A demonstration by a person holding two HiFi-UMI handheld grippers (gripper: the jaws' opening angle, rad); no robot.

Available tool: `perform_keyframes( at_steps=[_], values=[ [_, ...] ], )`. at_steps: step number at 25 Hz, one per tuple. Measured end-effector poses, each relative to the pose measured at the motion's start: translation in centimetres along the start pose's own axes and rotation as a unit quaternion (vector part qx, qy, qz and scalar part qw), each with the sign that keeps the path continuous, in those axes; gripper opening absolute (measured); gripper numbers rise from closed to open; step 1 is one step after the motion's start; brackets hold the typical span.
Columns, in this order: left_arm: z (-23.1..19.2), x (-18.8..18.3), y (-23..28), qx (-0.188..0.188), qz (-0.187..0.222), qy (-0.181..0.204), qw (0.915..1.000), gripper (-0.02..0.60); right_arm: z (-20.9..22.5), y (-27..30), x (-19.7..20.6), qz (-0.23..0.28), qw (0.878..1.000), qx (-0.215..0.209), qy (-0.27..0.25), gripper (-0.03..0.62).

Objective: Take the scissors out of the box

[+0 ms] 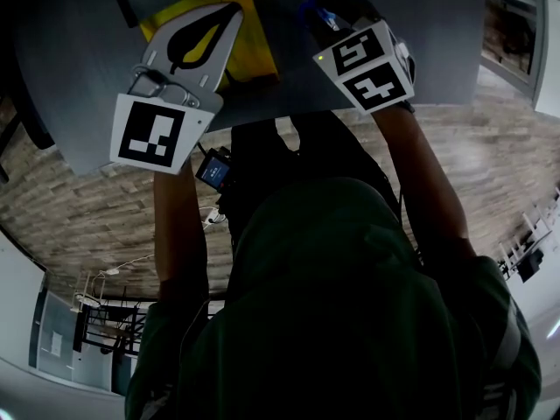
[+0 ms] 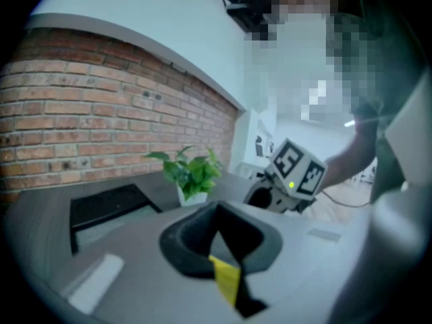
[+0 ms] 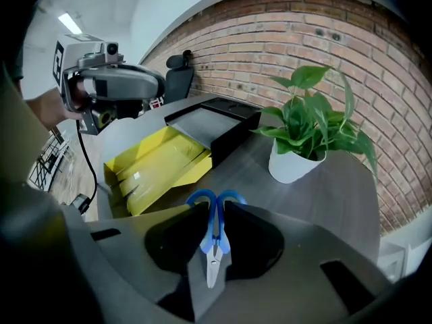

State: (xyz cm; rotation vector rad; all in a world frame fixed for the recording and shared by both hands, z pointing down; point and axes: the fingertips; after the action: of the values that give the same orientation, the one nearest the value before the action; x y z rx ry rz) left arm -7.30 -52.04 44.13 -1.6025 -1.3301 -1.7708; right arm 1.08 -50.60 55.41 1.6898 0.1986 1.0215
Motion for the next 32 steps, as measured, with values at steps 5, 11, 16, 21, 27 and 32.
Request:
perform_keyframes(
  at_steps=[5,11,16,21,27,32],
  values=[
    [-0.1,0.7,0.3,-0.001,-0.007,-0.005,1.0,-0.002,-0.3,2.1,0.9,-0.017,1.0,-0.014,0.004,0.074],
    [0.3,0.7,0.7,-0.004,-0.011,-0.004,0.9999,-0.002,-0.7,3.8,2.2,-0.037,0.999,-0.033,0.004,0.074],
    [0.5,0.5,0.3,-0.005,-0.012,-0.001,0.9999,-0.002,-1.3,5.0,3.0,-0.044,0.998,-0.043,0.008,0.074],
    [0.8,-0.5,-0.2,-0.009,-0.009,0.009,0.9999,-0.002,-1.3,5.6,3.8,-0.048,0.997,-0.05,0.021,0.075],
    [1.6,-2.1,-1.4,-0.013,-0.004,0.024,0.9996,-0.002,-1.4,5.7,4.3,-0.05,0.996,-0.065,0.031,0.103],
    [3.2,-4.0,-3.1,-0.014,0.011,0.038,0.9991,-0.002,-0.5,2.5,1.4,0.006,0.999,-0.032,0.033,0.103]
  ],
)
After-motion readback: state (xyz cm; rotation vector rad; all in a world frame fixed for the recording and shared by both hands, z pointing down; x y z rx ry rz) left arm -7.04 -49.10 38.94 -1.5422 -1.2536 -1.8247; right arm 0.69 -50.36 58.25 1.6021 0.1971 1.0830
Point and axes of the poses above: the fingertips, and each gripper's own axes: y forward along the fingers, z to its right, x out of its underside, and after that the axes turned 1 degree about x, right-handed
